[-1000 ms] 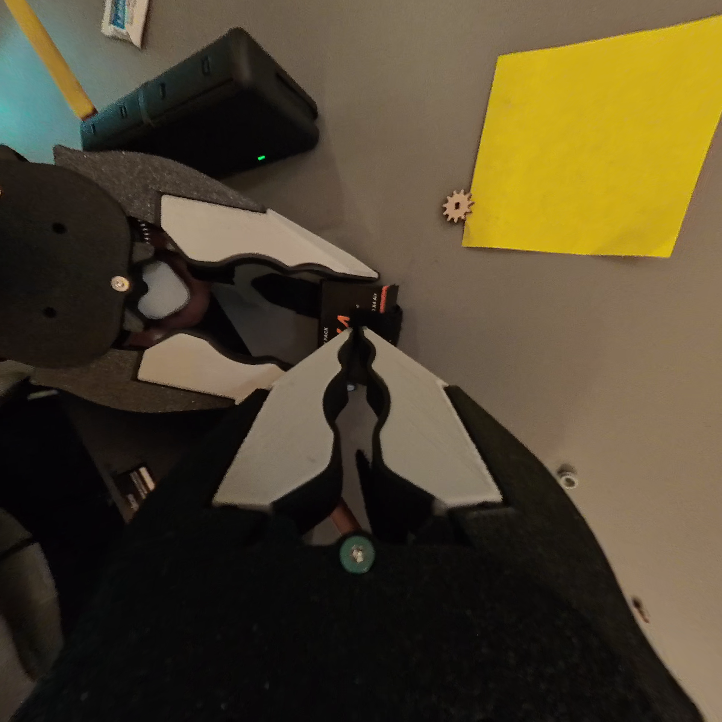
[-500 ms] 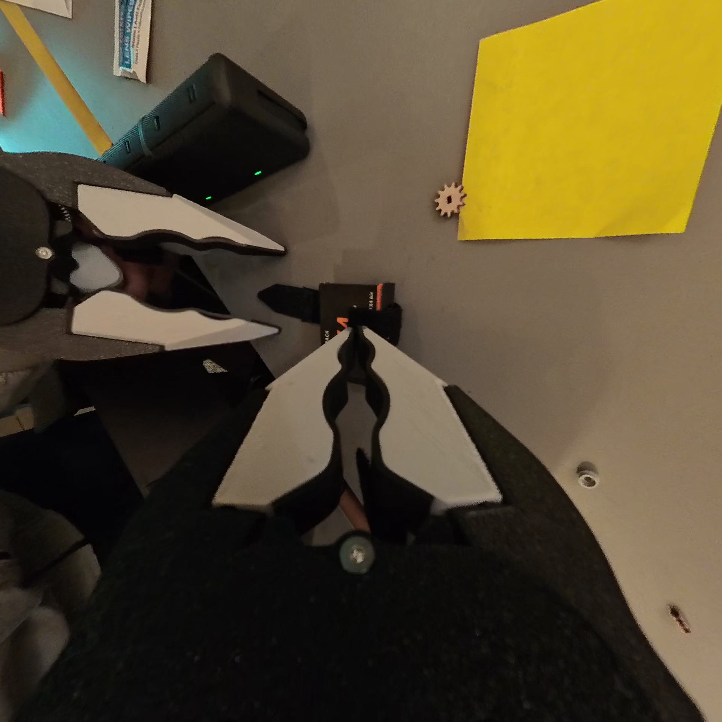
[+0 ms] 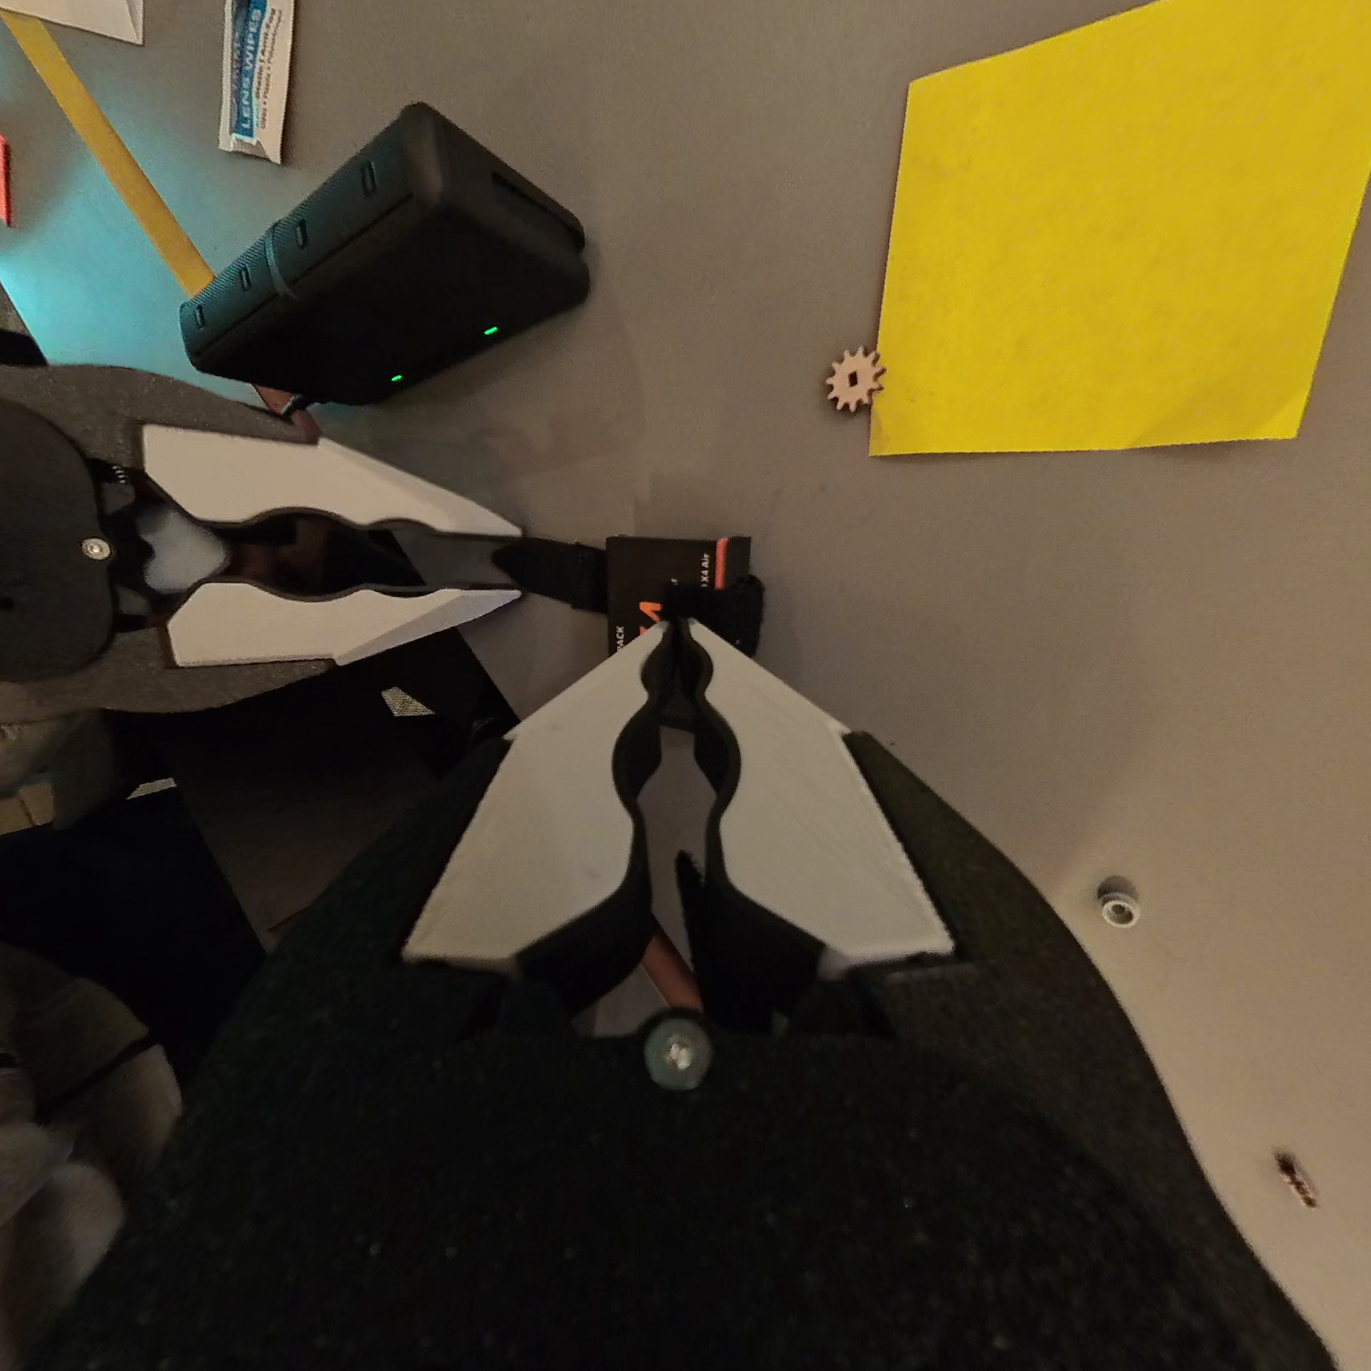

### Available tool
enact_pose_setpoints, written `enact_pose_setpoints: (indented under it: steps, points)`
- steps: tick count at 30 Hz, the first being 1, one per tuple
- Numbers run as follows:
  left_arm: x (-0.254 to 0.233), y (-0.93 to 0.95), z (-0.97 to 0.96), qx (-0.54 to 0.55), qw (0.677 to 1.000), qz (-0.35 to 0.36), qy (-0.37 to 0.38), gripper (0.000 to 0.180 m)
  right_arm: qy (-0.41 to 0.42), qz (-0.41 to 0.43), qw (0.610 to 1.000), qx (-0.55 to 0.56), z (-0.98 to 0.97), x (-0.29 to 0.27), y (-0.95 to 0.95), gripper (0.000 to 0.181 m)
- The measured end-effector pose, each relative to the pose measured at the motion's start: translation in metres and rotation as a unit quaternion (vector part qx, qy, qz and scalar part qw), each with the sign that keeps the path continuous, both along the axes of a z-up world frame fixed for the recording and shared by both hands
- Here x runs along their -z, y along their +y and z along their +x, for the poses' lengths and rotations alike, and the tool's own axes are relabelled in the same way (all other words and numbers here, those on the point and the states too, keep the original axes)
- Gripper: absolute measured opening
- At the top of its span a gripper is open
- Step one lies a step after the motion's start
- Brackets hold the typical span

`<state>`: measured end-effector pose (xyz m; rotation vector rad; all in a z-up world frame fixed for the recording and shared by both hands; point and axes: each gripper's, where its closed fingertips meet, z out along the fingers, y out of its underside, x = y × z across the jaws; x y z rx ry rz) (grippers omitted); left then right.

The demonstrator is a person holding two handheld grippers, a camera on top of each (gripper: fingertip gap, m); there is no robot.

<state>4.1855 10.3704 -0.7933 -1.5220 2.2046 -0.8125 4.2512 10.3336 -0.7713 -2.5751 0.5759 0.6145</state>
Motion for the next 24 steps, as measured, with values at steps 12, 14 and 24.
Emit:
enact_pose_setpoints:
  steps: [12, 14, 24]
  points:
    - [-0.032, -0.013, -0.003, -0.088, 0.974, -0.198, 0.06, 0.0, -0.014, 0.016, 1.0, -0.006, -0.006, 0.0, 0.001, 0.0]
    - [-0.032, -0.017, -0.007, -0.08, 0.972, -0.212, 0.069, 0.0, -0.028, 0.016, 0.999, -0.016, -0.007, 0.0, 0.001, 0.0]
    - [-0.053, -0.03, 0.038, -0.269, 0.806, -0.513, 0.122, 0.0, -0.125, 0.031, 0.99, -0.063, -0.007, 0.0, 0.001, 0.0]
